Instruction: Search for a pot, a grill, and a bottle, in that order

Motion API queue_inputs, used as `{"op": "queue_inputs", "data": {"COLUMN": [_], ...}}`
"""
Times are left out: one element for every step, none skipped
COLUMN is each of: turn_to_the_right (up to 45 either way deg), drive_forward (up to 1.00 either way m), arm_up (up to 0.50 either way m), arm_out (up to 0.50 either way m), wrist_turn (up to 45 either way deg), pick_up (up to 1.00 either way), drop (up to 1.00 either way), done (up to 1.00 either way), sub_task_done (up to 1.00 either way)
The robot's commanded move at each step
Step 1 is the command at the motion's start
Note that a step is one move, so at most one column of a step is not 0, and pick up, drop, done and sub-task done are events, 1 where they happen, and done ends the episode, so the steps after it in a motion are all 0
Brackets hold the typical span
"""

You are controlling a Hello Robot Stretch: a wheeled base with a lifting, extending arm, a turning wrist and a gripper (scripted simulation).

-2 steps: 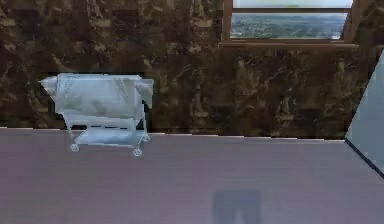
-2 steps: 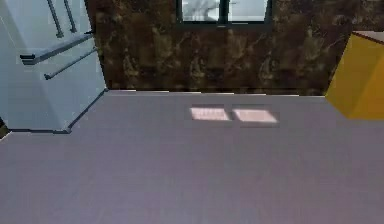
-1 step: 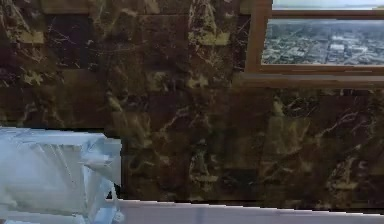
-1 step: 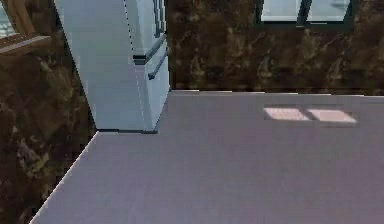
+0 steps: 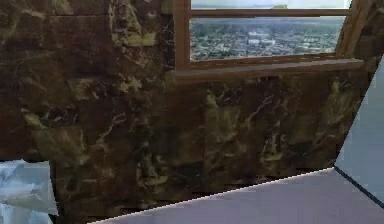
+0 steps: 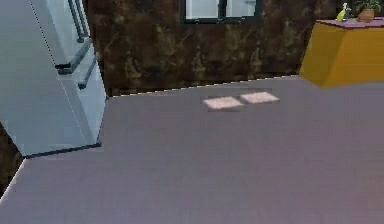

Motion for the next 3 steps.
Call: {"op": "queue_inputs", "data": {"turn_to_the_right": [0.0,-45.0,-24.0], "drive_forward": [0.15,0.0,0.0], "arm_up": [0.0,0.0,0.0], "arm_out": [0.0,0.0,0.0], "wrist_turn": [0.0,0.0,0.0], "pick_up": [0.0,0.0,0.0], "drop": [0.0,0.0,0.0], "done": [0.0,0.0,0.0], "sub_task_done": [0.0,0.0,0.0]}}
